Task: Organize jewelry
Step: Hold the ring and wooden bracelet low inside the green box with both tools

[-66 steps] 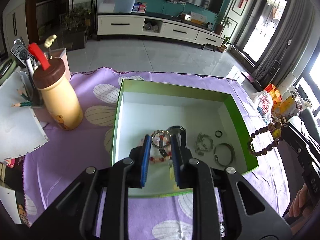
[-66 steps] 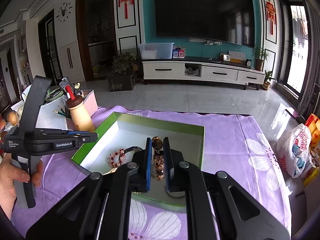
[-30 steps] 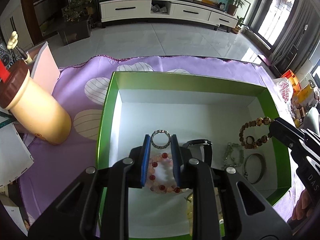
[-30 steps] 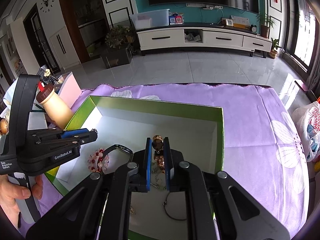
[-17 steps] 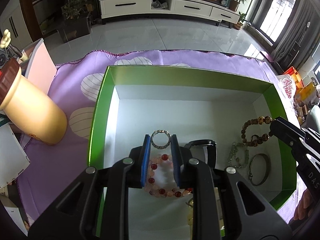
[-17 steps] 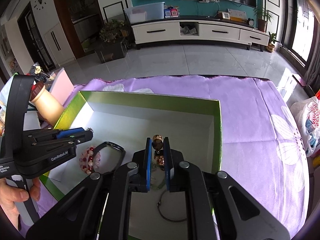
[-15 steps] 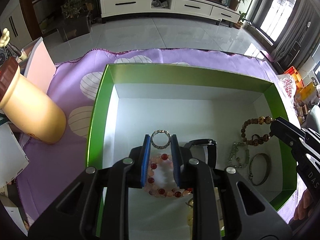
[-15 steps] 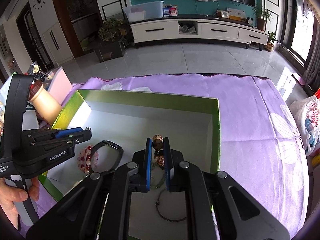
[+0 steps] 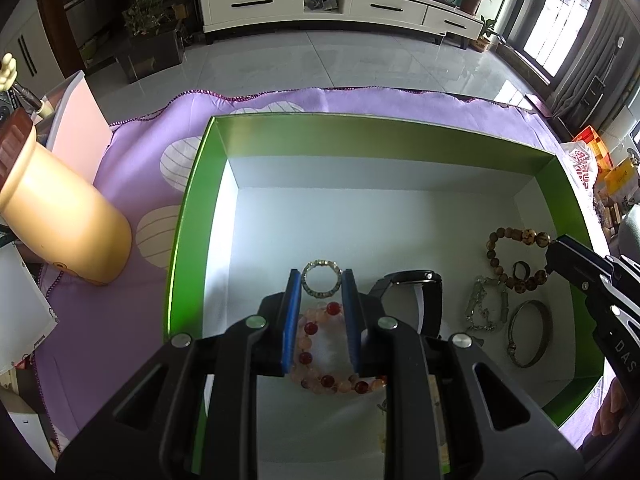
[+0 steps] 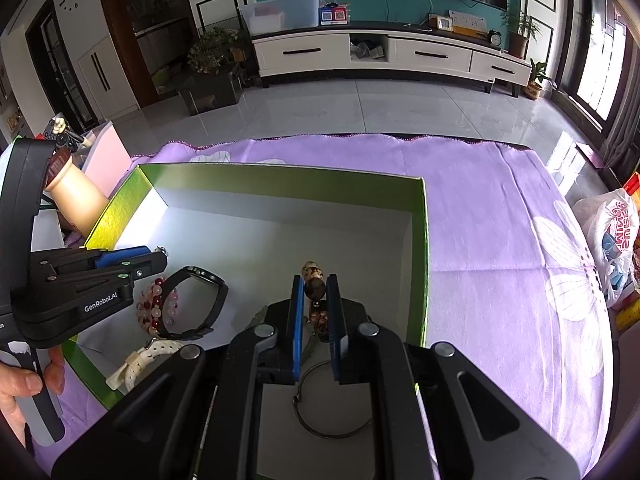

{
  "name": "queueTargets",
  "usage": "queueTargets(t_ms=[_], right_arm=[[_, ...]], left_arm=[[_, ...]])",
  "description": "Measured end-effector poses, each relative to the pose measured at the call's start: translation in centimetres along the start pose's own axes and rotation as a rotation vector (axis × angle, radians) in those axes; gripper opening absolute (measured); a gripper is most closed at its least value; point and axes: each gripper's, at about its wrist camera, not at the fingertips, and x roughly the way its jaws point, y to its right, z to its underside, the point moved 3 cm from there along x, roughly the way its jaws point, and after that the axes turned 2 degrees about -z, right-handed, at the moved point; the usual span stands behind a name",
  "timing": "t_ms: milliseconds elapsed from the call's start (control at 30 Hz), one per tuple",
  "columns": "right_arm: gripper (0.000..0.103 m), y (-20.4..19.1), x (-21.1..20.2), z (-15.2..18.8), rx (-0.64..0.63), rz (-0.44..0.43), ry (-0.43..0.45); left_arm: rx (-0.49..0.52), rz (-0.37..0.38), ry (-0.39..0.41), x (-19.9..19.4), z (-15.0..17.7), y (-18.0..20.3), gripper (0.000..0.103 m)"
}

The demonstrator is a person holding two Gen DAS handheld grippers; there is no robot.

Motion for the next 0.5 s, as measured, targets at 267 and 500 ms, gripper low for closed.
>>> queueTargets(t_ms=[267,500], right_arm=[[0.011,0.14,0.21,0.32,-0.013,0.016,-0.008],[0.011,0.06,0.22,0.41,-0.025,0.023,-0.009]], left_arm=[[0.007,-0.007,0.004,-0.07,-0.15,0.18,0.02],[0.014,-0.014,0.002,0.03,-0.03,0.37,0.02]])
